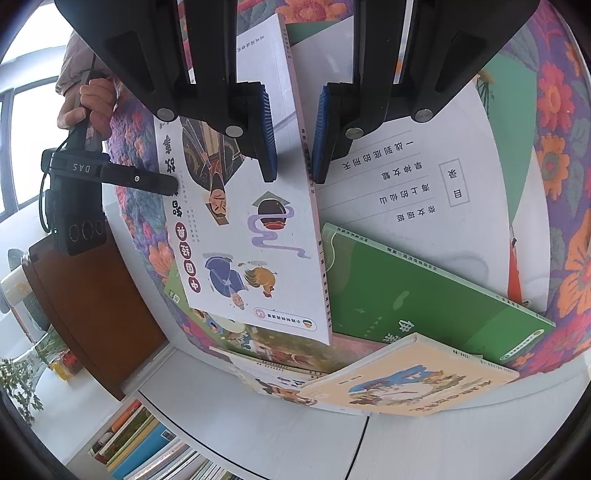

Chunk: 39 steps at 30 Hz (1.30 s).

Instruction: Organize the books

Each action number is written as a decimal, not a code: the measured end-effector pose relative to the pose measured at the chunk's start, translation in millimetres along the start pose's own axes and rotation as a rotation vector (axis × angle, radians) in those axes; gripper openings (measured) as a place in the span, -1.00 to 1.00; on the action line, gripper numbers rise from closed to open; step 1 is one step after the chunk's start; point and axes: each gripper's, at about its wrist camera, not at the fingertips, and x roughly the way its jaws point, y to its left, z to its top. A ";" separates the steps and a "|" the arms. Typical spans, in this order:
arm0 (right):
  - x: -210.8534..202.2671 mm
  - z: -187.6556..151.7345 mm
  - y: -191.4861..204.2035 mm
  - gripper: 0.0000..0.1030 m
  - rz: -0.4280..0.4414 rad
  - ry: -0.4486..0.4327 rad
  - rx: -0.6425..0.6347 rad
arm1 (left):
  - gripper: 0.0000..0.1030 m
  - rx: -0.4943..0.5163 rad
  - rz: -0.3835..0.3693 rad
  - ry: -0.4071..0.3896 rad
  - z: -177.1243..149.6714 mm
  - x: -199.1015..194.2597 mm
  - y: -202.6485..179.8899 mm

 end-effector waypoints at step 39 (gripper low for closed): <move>-0.6 0.1 -0.7 -0.65 0.001 -0.003 0.000 | -0.65 -0.014 -0.045 0.002 1.2 -0.5 4.2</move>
